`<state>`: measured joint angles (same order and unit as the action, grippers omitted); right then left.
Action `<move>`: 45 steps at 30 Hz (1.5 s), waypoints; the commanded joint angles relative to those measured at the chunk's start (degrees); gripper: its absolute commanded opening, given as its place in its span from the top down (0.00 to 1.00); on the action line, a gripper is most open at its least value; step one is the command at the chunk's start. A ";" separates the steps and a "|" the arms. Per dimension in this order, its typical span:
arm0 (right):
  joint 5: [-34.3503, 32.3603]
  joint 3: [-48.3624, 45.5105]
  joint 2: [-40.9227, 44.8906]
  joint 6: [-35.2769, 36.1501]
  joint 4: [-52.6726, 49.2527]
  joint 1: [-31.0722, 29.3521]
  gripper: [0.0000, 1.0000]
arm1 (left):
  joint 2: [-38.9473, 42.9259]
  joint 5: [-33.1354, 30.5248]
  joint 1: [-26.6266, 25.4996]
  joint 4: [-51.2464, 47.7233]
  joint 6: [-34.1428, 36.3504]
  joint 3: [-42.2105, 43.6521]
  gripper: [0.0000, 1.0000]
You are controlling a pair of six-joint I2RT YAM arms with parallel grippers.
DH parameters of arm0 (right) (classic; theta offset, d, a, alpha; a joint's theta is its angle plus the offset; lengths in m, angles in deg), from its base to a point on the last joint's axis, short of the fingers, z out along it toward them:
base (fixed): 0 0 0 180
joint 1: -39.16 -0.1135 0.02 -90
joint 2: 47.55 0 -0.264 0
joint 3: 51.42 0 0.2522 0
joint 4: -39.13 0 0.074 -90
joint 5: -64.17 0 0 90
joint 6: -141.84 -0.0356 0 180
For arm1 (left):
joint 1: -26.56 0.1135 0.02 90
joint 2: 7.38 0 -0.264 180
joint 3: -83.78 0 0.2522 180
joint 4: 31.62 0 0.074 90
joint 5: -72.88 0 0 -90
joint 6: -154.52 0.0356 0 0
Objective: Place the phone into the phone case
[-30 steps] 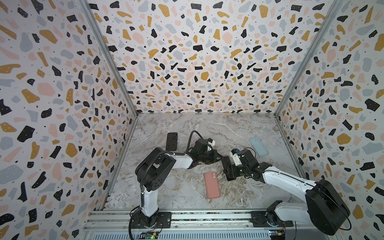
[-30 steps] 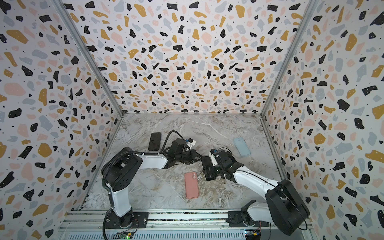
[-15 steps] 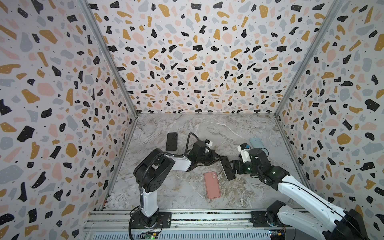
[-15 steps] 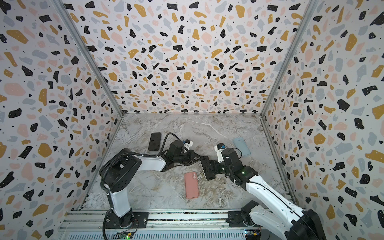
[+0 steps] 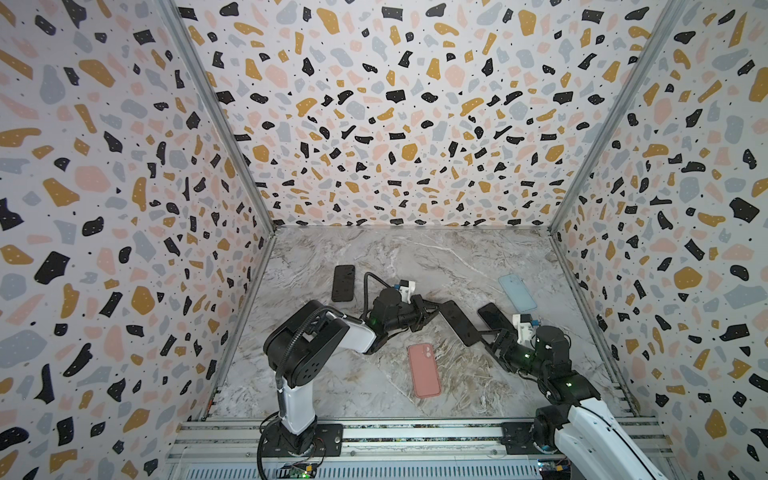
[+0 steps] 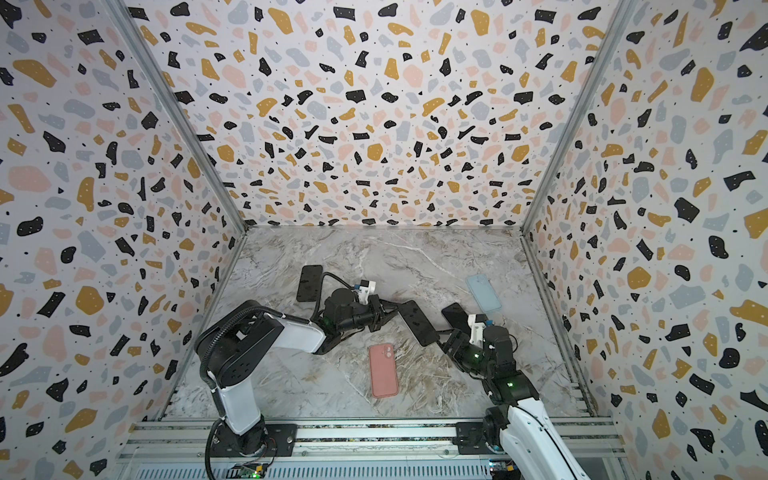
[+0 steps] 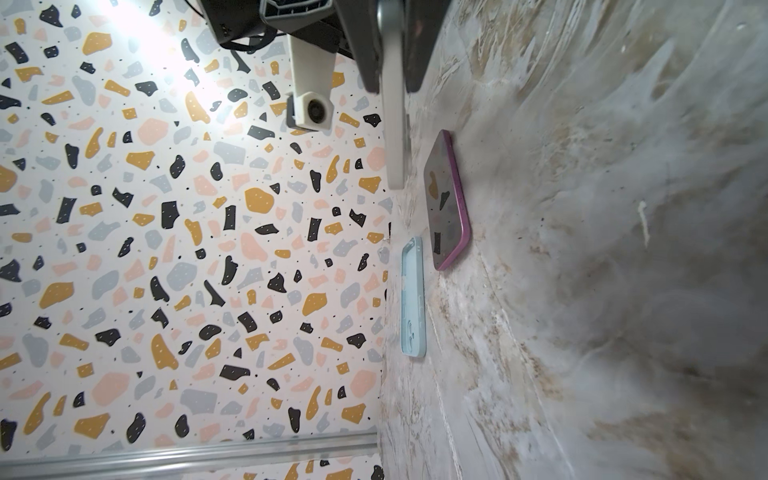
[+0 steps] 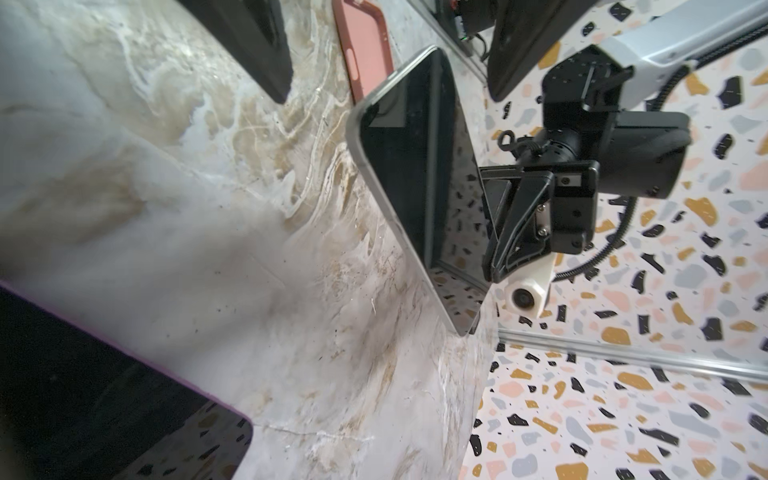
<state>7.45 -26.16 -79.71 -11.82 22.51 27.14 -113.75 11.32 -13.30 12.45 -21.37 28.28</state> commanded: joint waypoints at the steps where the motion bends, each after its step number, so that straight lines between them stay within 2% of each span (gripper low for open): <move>1: 7.51 -2.38 0.47 -8.74 9.41 1.89 0.25 | 1.98 -1.50 0.31 11.74 -4.92 0.67 1.00; 4: 8.81 -4.47 -0.96 -11.52 15.35 1.97 0.25 | 1.22 -2.11 0.31 14.73 -6.66 1.08 1.00; 9: 9.38 -4.67 -3.56 -13.89 21.81 1.99 0.32 | 0.13 -2.83 0.01 18.49 -8.74 2.10 1.00; 18: 7.94 -5.96 -5.34 -19.08 33.11 1.99 0.58 | -1.51 -2.95 -1.23 21.66 -10.58 2.17 1.00; 23: 7.81 -5.97 -5.98 -19.92 35.49 1.86 0.77 | -1.56 -3.22 -1.50 22.16 -10.71 2.48 1.00; 27: 7.81 -5.97 -5.89 -20.27 35.90 1.89 0.88 | -1.35 -3.44 -1.63 22.09 -10.62 2.82 1.00; 32: 7.94 -5.93 -5.63 -20.71 36.03 1.90 0.95 | -0.74 -3.35 -1.71 20.72 -9.33 2.98 1.00; 35: 8.03 -5.84 -5.37 -20.71 35.61 1.97 0.97 | 0.87 -3.06 -1.72 16.45 -6.08 3.13 0.99; 37: 8.06 -5.86 -5.28 -20.54 35.10 1.99 0.98 | 2.75 -2.74 -1.72 11.73 -2.47 3.21 0.87; 40: 8.45 -5.57 -5.30 -19.55 33.92 2.28 1.00 | 5.93 -0.52 -1.58 0.53 6.06 1.89 0.59; 43: 9.59 -4.93 -5.61 -17.44 31.86 3.45 1.00 | 9.88 0.55 -1.13 -16.07 17.89 -0.62 0.48; 45: 10.36 -4.43 -5.96 -15.99 30.36 4.17 1.00 | 11.94 -0.36 -0.91 -30.25 27.82 -3.60 0.46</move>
<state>15.88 -32.32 -85.83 -31.12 53.05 30.45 -104.68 10.01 -14.61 1.17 -10.55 28.41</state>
